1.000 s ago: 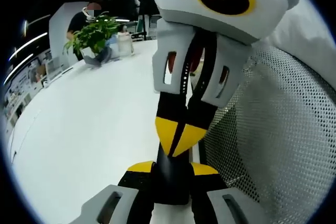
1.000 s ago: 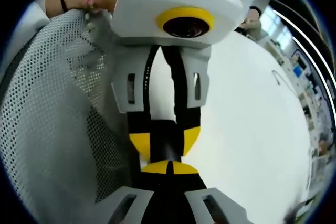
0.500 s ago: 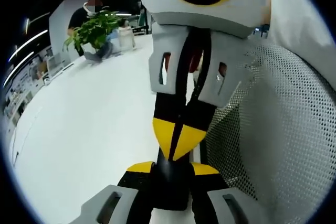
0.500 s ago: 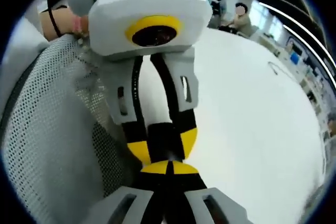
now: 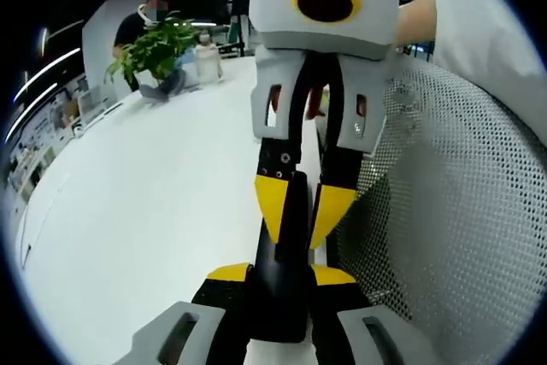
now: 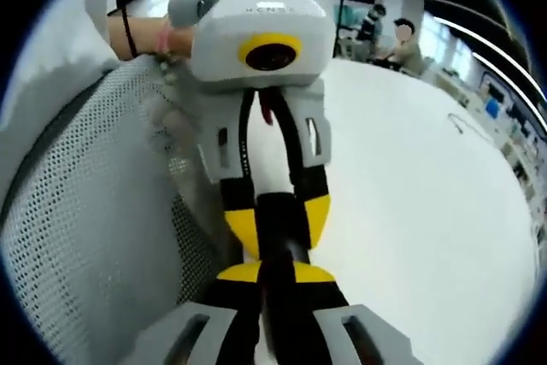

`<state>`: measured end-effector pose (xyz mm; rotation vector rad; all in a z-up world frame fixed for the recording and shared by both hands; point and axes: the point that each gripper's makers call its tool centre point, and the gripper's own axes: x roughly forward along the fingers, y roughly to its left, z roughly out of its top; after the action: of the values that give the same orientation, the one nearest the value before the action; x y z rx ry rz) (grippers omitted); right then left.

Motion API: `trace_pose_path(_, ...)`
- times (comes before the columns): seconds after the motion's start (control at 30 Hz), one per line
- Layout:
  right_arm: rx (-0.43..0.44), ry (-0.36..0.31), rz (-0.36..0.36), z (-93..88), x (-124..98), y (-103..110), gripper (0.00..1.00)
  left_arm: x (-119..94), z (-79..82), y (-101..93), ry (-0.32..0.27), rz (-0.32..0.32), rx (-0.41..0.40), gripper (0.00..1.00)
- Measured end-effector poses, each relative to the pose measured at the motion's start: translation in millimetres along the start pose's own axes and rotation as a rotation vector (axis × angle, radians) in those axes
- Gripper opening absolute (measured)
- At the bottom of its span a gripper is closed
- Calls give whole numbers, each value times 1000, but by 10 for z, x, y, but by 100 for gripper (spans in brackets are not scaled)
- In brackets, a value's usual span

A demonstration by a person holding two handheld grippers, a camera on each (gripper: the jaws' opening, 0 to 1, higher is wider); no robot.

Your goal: Press the specified remote control buttons in sequence, fully releasing each button before pressing the next.

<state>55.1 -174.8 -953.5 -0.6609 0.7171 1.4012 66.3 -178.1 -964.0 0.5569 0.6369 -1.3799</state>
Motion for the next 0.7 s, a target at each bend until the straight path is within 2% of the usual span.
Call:
trace_pose_path(0.07, 14, -20, -2, 3, -4, 4, 11, -2, -2, 10, 3, 8, -8, 25)
trace_pose_path(0.13, 16, -16, -37, -30, 5, -31, 21, 1, 1, 6, 4, 7, -6, 25)
trace_pose_path(0.17, -10, -6, -46, -79, 30, -36, 26, -3, 2, 8, 4, 8, -8, 25)
trace_pose_path(0.23, -56, -10, -76, -94, 35, -88, 25, 0, 2, 7, 4, 8, -9, 25)
trace_pose_path(0.3, -75, 28, -78, -179, 31, -112, 23, 1, 4, 7, 2, 6, -9, 25)
trace_pose_path(0.4, -38, 20, -58, -193, 2, -118, 22, 8, 2, 10, 4, 6, -9, 25)
trace_pose_path(0.57, -55, 19, -45, -241, -42, -108, 22, -6, 8, 10, 11, 13, -14, 25)
trace_pose_path(0.7, -76, 67, -64, -250, -46, -104, 21, -1, 9, 15, 21, 12, -13, 25)
